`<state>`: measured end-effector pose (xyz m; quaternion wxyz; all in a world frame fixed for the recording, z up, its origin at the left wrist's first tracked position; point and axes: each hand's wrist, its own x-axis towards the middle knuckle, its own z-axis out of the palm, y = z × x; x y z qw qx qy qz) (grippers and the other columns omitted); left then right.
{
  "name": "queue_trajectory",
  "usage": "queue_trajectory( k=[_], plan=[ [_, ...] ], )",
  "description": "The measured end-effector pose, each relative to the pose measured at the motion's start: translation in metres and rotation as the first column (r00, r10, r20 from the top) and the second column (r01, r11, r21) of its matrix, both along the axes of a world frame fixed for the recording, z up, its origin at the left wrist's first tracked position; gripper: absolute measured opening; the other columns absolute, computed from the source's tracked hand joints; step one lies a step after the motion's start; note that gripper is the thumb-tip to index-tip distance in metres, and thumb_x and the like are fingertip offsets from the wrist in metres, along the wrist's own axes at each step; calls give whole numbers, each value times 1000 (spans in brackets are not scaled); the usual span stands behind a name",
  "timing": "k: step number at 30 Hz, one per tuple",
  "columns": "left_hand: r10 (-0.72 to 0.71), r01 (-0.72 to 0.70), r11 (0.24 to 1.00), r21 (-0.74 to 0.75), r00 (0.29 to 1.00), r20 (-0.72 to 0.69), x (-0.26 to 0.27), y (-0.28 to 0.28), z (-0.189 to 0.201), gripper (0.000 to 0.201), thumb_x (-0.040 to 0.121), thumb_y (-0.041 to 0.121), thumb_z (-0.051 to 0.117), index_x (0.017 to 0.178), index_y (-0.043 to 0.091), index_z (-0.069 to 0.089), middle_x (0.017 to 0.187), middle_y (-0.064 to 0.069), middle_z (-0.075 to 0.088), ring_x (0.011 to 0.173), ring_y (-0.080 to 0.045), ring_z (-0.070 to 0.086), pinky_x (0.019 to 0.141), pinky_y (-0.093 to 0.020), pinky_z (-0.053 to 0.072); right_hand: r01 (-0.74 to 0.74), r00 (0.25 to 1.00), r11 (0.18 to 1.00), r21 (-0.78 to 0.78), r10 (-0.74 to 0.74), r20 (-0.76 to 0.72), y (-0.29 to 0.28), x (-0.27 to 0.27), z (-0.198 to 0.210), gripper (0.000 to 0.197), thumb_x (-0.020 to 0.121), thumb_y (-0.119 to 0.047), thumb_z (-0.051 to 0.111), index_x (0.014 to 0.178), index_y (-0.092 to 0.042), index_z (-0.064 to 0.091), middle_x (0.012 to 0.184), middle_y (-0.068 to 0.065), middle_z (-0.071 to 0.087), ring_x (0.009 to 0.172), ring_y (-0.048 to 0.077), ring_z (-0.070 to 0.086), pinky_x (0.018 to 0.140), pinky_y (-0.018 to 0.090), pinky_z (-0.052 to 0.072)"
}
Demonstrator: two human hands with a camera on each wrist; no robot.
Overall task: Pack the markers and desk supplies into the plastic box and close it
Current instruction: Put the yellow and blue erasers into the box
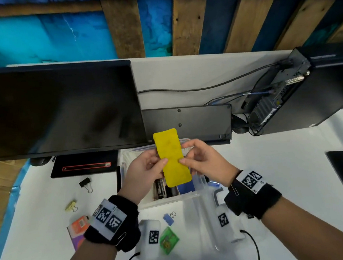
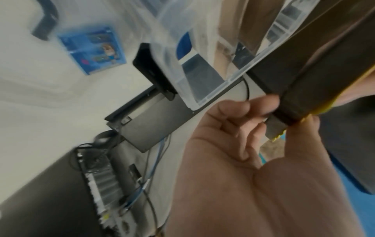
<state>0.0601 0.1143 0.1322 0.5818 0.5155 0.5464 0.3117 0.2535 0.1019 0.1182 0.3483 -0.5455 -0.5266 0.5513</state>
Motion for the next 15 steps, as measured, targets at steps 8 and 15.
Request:
queue_trajectory(
  k=[8,15],
  plan=[
    [-97,93,995,-35,990,-106,-11,-23,-6,45,85,31,62,129,24,52,113,6,65,105,-9,63,96,-38,52,169,982,971,-167,-151,117,-13,11,-15,20,91,-16,60,104,-7,49,82,12,60,65,23,60,54,30,54],
    [56,-54,998,37,996,-71,-50,-41,-5,19,81,31,64,100,32,67,98,3,69,95,-15,66,94,-43,53,65,722,998,11,-54,690,-1,-14,-21,33,90,-21,59,118,-11,45,100,15,66,89,31,62,77,36,49]
  ],
)
